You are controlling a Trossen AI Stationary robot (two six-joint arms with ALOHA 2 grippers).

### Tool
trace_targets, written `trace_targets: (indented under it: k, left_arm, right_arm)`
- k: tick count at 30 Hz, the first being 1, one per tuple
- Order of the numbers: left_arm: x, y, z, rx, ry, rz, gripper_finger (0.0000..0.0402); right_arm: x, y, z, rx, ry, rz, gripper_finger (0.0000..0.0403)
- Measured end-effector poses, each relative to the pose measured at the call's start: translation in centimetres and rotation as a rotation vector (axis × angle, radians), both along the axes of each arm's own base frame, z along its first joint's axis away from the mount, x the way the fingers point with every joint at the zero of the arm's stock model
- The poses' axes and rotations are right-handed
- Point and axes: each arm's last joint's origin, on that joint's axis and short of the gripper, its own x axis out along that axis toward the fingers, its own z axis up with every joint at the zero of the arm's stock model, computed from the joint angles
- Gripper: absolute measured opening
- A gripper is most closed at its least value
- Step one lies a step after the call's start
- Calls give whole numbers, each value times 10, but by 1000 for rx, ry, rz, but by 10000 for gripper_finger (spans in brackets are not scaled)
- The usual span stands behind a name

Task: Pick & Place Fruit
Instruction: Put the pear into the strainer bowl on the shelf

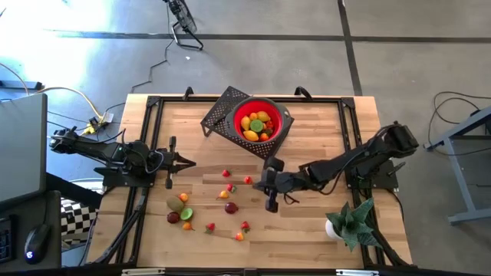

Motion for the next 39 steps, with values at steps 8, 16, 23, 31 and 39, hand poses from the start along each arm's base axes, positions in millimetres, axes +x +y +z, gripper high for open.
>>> trace_targets:
  k: [8, 16, 23, 31, 39]
  left_arm:
    - [0, 0, 0, -1, -2, 0, 12]
    - [0, 0, 0, -1, -2, 0, 12]
    - [0, 0, 0, -1, -4, 0, 12]
    - [0, 0, 1, -2, -6, 0, 12]
    - [0, 0, 1, -2, -6, 0, 12]
  right_arm:
    - [5, 6, 1, -98, -67, 22, 2]
    - [22, 10, 16, -176, -20, 60, 2]
    - [51, 17, 14, -301, 141, 94, 2]
    - [77, 25, 1, -489, 276, 150, 2]
    - [73, 23, -7, -618, 409, 147, 2]
